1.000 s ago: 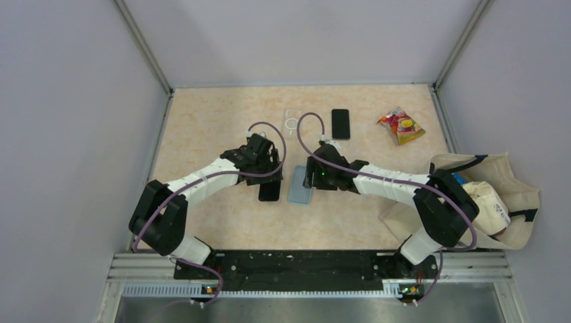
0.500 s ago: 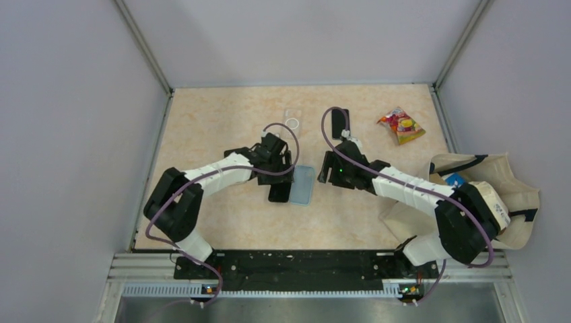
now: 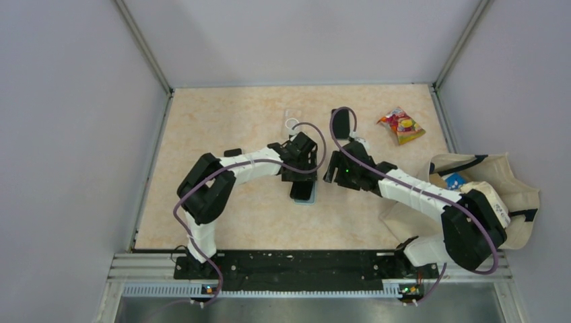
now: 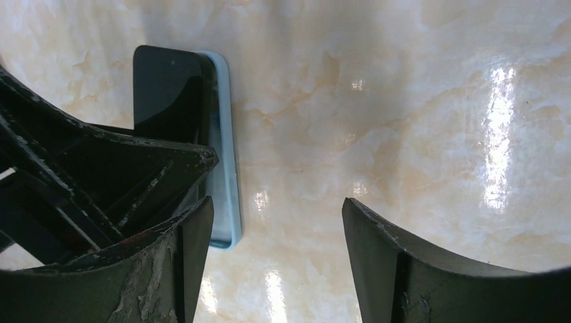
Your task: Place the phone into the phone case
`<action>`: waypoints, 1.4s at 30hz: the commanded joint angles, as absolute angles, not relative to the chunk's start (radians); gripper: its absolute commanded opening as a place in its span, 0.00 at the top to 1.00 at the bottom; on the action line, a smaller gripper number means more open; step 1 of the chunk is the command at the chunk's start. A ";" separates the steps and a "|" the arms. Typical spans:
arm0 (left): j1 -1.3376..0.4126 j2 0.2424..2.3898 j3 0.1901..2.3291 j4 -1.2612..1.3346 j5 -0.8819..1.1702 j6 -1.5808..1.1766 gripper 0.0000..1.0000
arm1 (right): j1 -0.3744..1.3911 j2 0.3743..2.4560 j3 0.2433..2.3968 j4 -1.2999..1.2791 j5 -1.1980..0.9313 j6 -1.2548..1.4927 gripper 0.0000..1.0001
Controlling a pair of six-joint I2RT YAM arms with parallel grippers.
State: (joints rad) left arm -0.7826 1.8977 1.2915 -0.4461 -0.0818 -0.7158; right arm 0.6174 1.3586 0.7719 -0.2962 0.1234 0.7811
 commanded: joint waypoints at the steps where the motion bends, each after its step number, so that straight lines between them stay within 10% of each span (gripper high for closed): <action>1: -0.797 1.907 1.319 -0.410 -0.114 -0.766 0.59 | 0.605 1.320 0.767 -0.284 0.136 0.778 0.30; 16: -0.809 1.878 1.278 -0.410 -0.200 -0.848 0.53 | 0.605 1.318 0.771 -0.276 0.130 0.773 0.29; 31: -0.825 1.849 1.266 -0.398 -0.180 -0.874 0.17 | 0.605 1.294 0.749 -0.275 0.122 0.766 0.26; 42: -0.834 1.791 1.238 -0.365 -0.160 -0.870 0.08 | 0.605 1.304 0.755 -0.271 0.115 0.747 0.21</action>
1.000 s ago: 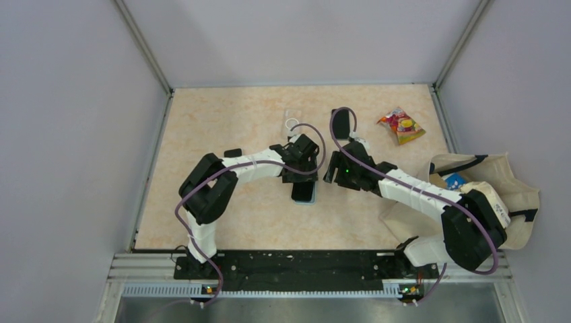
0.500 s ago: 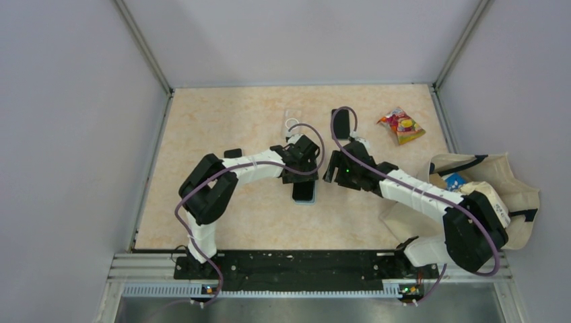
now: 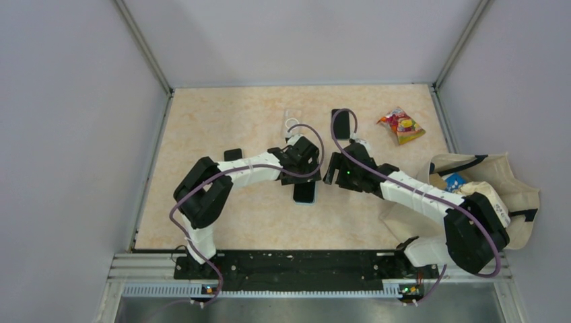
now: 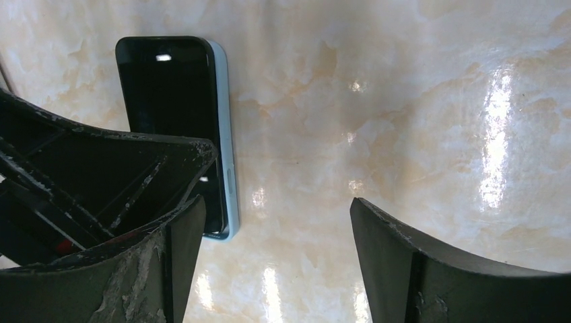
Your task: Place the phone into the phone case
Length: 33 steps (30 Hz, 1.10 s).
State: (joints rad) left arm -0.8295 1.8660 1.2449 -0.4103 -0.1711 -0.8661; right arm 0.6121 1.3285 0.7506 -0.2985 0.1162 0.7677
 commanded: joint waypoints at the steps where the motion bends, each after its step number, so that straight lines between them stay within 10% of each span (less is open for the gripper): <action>1: -0.834 1.785 1.239 -0.365 -0.161 -0.866 0.08 | 0.604 1.304 0.756 -0.271 0.113 0.745 0.21; 16: -0.812 1.669 1.204 -0.434 -0.217 -0.769 0.07 | 0.610 1.354 0.779 -0.252 0.005 0.700 0.20; 33: -0.760 1.691 1.120 -0.485 -0.218 -0.715 0.75 | 0.728 1.443 0.767 -0.187 0.012 0.760 0.42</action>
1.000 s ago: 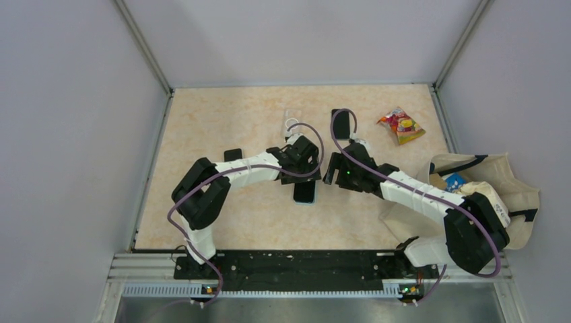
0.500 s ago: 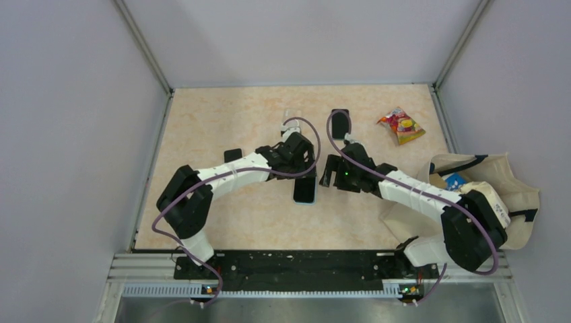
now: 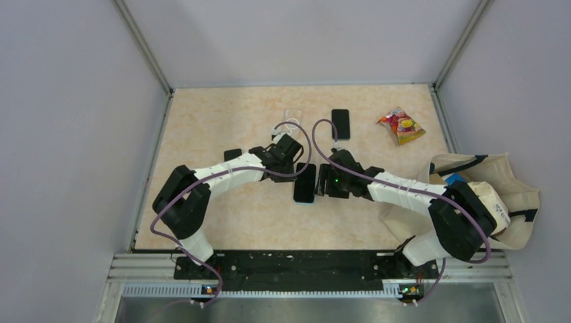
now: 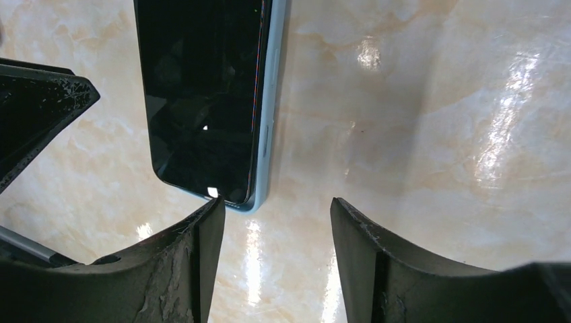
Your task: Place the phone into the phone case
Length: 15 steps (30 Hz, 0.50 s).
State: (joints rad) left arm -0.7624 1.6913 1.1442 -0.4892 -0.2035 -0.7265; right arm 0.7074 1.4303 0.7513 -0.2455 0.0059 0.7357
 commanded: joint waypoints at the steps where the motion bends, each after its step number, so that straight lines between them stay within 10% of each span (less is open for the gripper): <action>1: -0.761 1.693 1.117 -0.482 -0.208 -0.716 0.76 | 0.730 1.445 0.764 -0.183 0.014 0.765 0.42; 15: -0.799 1.779 1.137 -0.442 -0.115 -0.743 0.89 | 0.732 1.437 0.732 -0.125 0.012 0.814 0.37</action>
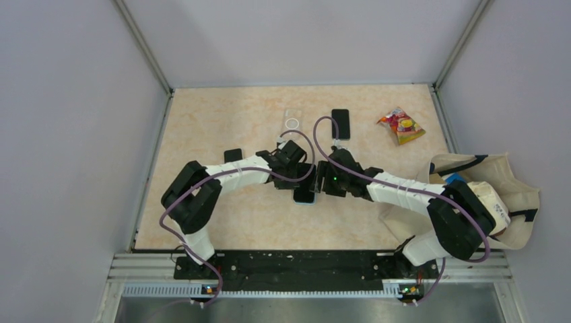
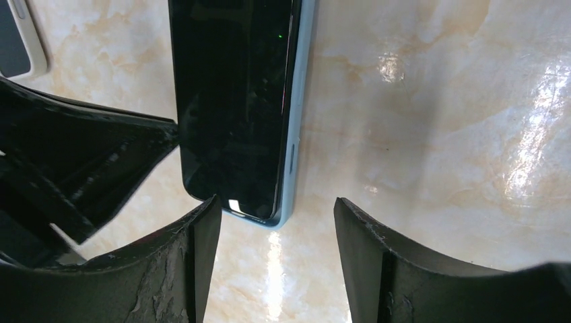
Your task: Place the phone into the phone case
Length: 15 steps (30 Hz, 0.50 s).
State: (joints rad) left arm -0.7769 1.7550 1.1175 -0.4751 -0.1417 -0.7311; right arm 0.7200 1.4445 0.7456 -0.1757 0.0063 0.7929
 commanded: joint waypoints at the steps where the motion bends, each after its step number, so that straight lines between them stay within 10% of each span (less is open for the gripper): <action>1: -0.806 1.786 1.142 -0.440 -0.112 -0.746 0.89 | 0.732 1.437 0.730 -0.121 0.013 0.817 0.37; 15: -0.870 1.857 1.195 -0.463 -0.155 -0.799 0.92 | 0.744 1.452 0.688 -0.118 0.051 0.830 0.40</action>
State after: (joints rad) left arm -0.8520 1.8423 1.1763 -0.4931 -0.1429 -0.7612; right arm 0.7296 1.4540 0.6933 -0.1429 0.0212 0.8215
